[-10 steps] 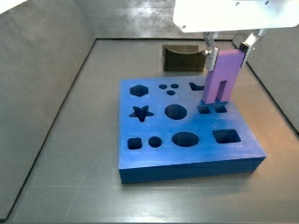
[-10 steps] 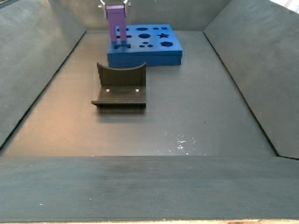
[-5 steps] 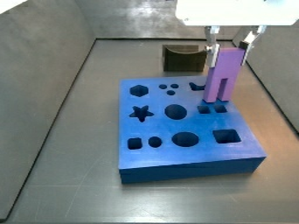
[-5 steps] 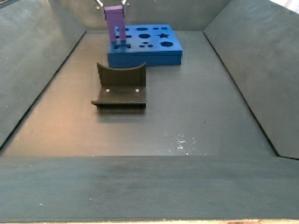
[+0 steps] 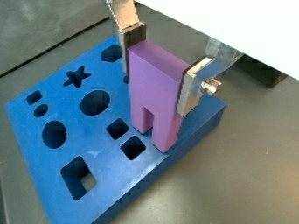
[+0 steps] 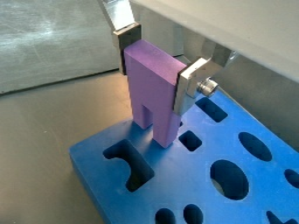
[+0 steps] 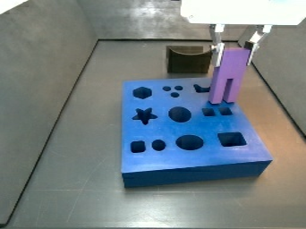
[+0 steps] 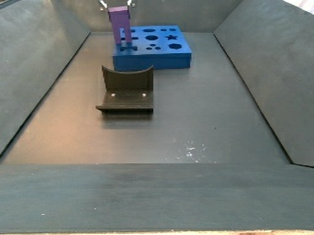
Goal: Pick up the double-square object. Move to above the board. Insert the double-square object.
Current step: Insert the double-square object.
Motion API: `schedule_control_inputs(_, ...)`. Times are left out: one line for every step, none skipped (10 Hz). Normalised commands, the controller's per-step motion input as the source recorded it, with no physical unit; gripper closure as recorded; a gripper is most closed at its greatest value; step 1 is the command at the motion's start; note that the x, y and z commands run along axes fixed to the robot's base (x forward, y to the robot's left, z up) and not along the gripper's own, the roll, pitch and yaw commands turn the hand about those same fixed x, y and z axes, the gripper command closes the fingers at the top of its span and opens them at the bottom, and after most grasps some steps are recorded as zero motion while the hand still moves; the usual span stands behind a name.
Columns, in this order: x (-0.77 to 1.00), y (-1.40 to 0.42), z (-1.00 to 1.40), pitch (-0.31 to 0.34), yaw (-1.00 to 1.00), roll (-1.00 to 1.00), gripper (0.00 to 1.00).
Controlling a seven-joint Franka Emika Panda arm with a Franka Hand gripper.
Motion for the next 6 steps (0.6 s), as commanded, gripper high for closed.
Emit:
schedule_control_inputs(0.0,0.0,-0.33,0.0,0.0,0.43,1.0)
schedule_control_inputs(-0.01,0.0,-0.37,0.0,0.0,0.67,1.0)
schedule_control_inputs(0.0,0.0,-0.43,0.0,0.01,0.84,1.0)
schedule_control_inputs(-0.01,-0.01,-0.49,0.0,0.01,0.87,1.0)
schedule_control_inputs(-0.01,-0.03,-0.46,0.0,0.0,0.75,1.0)
schedule_control_inputs(0.0,0.0,-0.12,0.0,0.0,0.0,1.0)
